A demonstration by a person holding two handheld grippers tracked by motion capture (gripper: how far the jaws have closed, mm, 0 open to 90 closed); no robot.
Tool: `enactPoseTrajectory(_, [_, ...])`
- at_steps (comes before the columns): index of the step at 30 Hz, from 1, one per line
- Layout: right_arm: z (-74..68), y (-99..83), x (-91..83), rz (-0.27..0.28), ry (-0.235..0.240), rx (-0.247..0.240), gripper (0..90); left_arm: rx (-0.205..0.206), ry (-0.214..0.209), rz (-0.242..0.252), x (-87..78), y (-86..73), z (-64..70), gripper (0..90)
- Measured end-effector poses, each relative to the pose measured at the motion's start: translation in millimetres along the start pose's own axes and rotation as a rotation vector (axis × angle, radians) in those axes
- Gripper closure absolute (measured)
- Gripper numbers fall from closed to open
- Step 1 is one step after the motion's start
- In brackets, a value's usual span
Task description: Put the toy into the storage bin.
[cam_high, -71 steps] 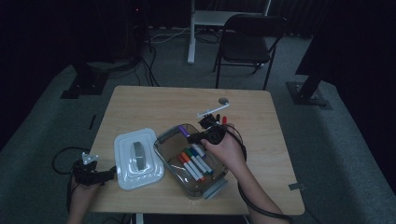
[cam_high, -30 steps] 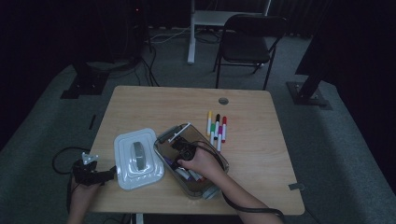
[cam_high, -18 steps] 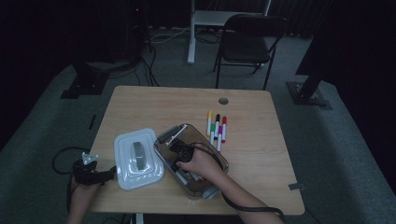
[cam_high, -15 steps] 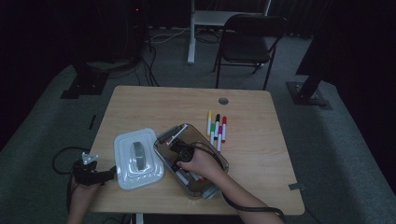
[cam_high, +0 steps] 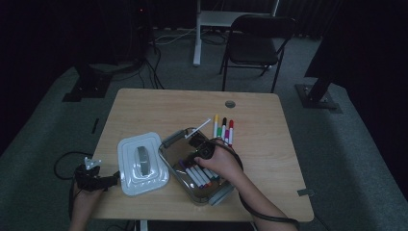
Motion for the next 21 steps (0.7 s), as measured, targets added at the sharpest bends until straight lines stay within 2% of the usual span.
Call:
enactPoseTrajectory(3, [7.6,-5.1,-21.3,0.064,-0.006,0.004,58.5,-0.002,-0.001,0.000,0.0,0.0,0.2,0.6])
enactPoseTrajectory(4, [7.6,-5.1,-21.3,0.064,-0.006,0.004,58.5,-0.002,-0.001,0.000,0.0,0.0,0.2,0.5])
enactPoseTrajectory(5, [13.7,-8.7,-34.5,0.113,-0.014,0.009,56.3,-0.002,-0.001,0.000,0.0,0.0,0.2,0.5])
enactPoseTrajectory(7, [20.4,-12.5,-46.6,0.156,-0.023,0.020,54.5,-0.002,-0.001,0.000,0.0,0.0,0.2,0.5])
enactPoseTrajectory(8, [20.4,-12.5,-46.6,0.156,-0.023,0.020,54.5,-0.002,-0.001,0.000,0.0,0.0,0.2,0.5])
enactPoseTrajectory(10, [30.0,-18.9,-61.0,0.208,-0.027,0.042,53.8,-0.002,-0.001,0.000,0.0,0.0,0.2,0.5])
enactPoseTrajectory(13, [40.2,-25.3,-71.1,0.248,-0.041,0.064,52.4,-0.002,-0.001,0.000,0.1,0.0,0.2,0.5])
enactPoseTrajectory(16, [43.9,-27.4,-73.5,0.259,-0.047,0.075,52.3,-0.001,0.000,0.000,0.0,0.0,0.1,0.6])
enactPoseTrajectory(17, [57.1,-34.3,-79.2,0.287,-0.059,0.104,51.9,-0.003,-0.002,0.000,0.1,-0.1,0.3,0.6])
enactPoseTrajectory(19, [67.1,-38.4,-80.7,0.305,-0.076,0.126,51.7,-0.003,-0.002,0.000,0.1,0.0,0.3,0.5])
enactPoseTrajectory(20, [67.1,-38.4,-80.7,0.305,-0.076,0.126,51.7,-0.003,-0.002,0.000,0.1,0.0,0.3,0.5])
enactPoseTrajectory(21, [78.1,-42.9,-80.0,0.310,-0.097,0.153,51.6,0.000,-0.001,-0.001,0.0,-0.1,0.1,0.5])
Point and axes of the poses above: each handheld gripper's, and its own axes: x roughly forward along the jaws, y roughly out of its top, z roughly to its right, the point moved 4 cm from there along x, roughly forward along the jaws, and after that the axes turned 15 degrees about -z, right-handed, at the moved point
